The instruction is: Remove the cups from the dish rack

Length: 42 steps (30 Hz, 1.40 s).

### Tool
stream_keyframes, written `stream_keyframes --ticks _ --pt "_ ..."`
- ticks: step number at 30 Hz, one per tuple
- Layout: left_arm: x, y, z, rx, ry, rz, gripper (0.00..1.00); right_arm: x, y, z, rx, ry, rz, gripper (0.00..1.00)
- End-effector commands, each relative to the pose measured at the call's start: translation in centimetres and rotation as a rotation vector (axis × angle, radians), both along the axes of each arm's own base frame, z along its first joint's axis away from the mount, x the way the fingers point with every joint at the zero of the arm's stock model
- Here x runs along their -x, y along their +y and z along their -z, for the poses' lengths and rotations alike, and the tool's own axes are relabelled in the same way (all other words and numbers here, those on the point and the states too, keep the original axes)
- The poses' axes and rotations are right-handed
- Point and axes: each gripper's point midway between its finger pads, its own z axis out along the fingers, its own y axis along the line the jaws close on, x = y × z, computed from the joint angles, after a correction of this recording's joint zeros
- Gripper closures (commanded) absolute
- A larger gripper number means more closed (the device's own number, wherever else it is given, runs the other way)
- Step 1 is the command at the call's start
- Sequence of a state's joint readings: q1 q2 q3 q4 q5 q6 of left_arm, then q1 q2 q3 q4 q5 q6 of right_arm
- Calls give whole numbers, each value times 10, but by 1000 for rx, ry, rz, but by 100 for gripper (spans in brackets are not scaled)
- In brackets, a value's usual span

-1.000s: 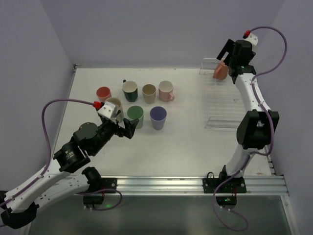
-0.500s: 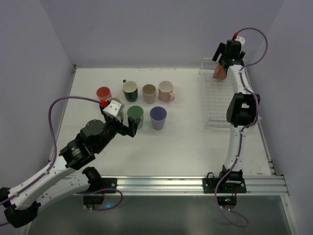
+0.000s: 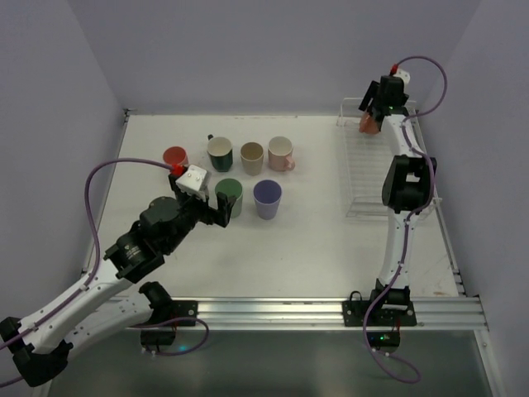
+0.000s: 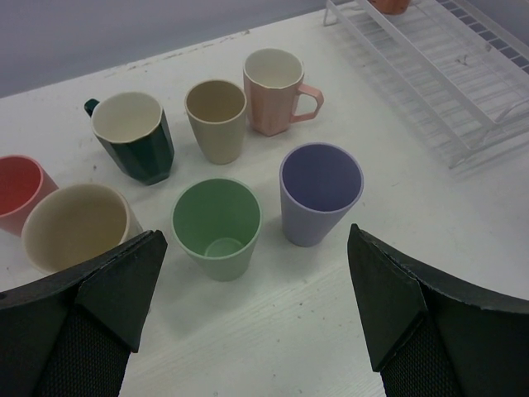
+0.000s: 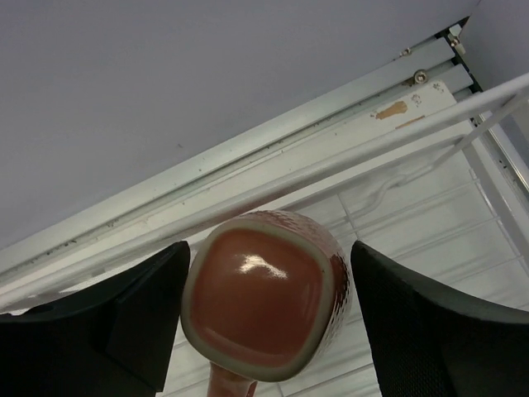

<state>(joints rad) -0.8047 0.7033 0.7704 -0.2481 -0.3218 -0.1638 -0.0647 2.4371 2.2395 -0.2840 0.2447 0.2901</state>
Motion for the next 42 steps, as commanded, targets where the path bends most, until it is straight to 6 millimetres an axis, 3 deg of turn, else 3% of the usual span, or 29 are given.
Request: stream_keyframes --ticks 1,5,7,9,10,11,13,14,17,18,19,23,29,30,31,32,33,35,36,37,38,42 --pt "-5 -1 -11 27 -40 -3 0 0 -4 -22 -2 -58 15 18" --pt "-6 0 -11 31 -39 -5 0 5 -2 -18 0 -36 5 7" --pt "-6 0 -11 32 -38 -5 0 8 -3 -18 8 -27 7 13" --pt "-7 1 -11 33 -38 -7 0 9 -4 -24 12 -53 13 27" --pt "-7 1 -11 32 -37 -8 0 14 -4 -15 9 -39 16 33" --pt "-7 0 -10 34 -35 -5 0 16 -4 -34 12 -80 14 44" --pt "-8 0 -9 31 -32 -5 0 19 -3 -45 13 -111 11 50" --pt "-8 0 -9 30 -32 -2 0 22 -2 -64 13 -145 9 57" --pt "-8 0 -10 34 -31 -1 0 29 2 -88 3 -196 -7 60" --pt "-9 -1 -10 35 -29 0 0 34 5 -114 0 -247 -15 60" --pt "-9 -1 -10 36 -28 3 0 39 7 -116 -15 -251 -27 60" --pt "-8 -13 -10 50 -13 54 1 63 18 -157 -58 -339 -56 60" --pt "4 -48 -30 166 31 211 4 135 58 -205 -274 -497 -157 60" --pt "6 -52 -35 187 34 231 4 149 70 -183 -372 -472 -171 60" --pt "7 -56 -47 235 31 243 4 171 78 -208 -413 -540 -200 60" --pt "12 -66 -50 258 47 297 5 185 97 -194 -521 -534 -260 60" --pt "14 -73 -61 299 33 328 5 198 106 -198 -575 -548 -290 60" --pt "21 -88 -69 373 74 402 6 231 124 -226 -660 -642 -378 60" --pt "23 -94 -80 418 60 433 6 244 136 -208 -737 -599 -399 60" --pt "26 -101 -90 483 65 462 6 263 147 -221 -763 -628 -441 60" --pt "27 -112 -87 499 96 503 7 274 156 -212 -810 -615 -459 60" --pt "29 -140 -100 606 143 617 8 319 193 -217 -958 -613 -601 60"
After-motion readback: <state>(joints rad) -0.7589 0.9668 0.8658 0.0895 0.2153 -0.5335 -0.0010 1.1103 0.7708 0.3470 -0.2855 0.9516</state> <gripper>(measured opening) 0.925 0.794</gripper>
